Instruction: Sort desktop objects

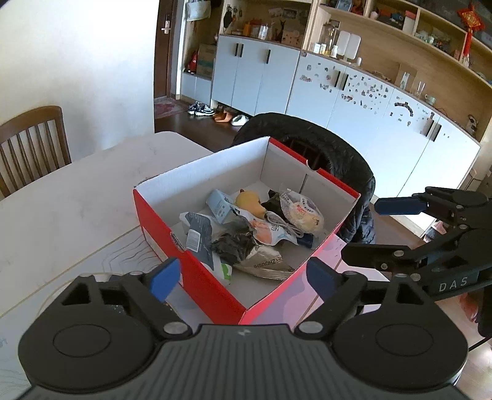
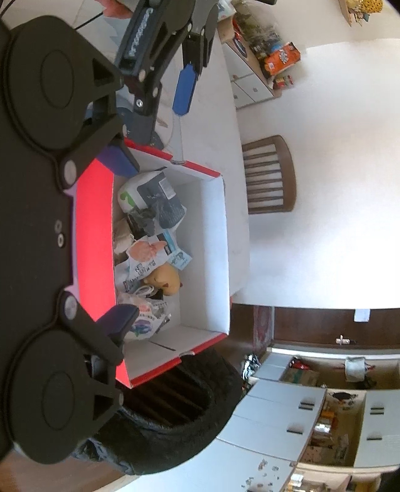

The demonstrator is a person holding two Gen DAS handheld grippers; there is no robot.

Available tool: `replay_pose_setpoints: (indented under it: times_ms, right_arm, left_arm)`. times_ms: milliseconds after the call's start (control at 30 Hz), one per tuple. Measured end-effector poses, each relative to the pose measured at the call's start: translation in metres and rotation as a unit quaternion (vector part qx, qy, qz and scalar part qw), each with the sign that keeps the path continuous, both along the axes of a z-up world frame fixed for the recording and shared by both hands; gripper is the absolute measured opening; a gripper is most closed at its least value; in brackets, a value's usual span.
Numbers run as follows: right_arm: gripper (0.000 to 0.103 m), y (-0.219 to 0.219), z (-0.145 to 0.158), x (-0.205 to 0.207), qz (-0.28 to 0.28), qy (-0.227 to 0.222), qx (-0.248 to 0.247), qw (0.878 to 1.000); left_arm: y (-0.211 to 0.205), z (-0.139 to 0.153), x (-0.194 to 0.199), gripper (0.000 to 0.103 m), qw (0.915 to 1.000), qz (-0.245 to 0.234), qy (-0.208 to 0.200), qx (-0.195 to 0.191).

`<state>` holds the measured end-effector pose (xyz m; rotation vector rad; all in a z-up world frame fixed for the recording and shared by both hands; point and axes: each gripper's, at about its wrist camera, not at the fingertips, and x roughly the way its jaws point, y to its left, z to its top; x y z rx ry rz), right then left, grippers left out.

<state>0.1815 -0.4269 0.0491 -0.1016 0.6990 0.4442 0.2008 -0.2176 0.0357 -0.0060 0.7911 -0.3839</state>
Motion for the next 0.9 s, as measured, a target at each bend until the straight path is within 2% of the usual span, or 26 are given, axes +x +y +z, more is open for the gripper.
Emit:
replay_pose_setpoints:
  times_ms: [33, 67, 433, 900]
  right_arm:
    - [0.094, 0.0, 0.001, -0.002, -0.004, -0.004, 0.0, 1.0]
    - [0.094, 0.001, 0.001, -0.004, -0.008, -0.007, 0.001, 1.0]
    - [0.096, 0.005, 0.003, -0.025, -0.033, -0.021, -0.005, 0.999]
    - [0.096, 0.009, -0.004, -0.038, -0.035, 0.009, -0.01, 0.999]
  left_arm:
    - [0.001, 0.0, -0.001, 0.094, 1.0, 0.0, -0.001, 0.0]
    - [0.001, 0.001, -0.003, 0.103, 1.0, 0.0, -0.002, 0.001]
    - [0.01, 0.007, -0.02, 0.103, 0.9999, 0.009, -0.009, 0.002]
    - [0.007, 0.014, -0.045, 0.103, 0.9999, 0.0, -0.008, 0.011]
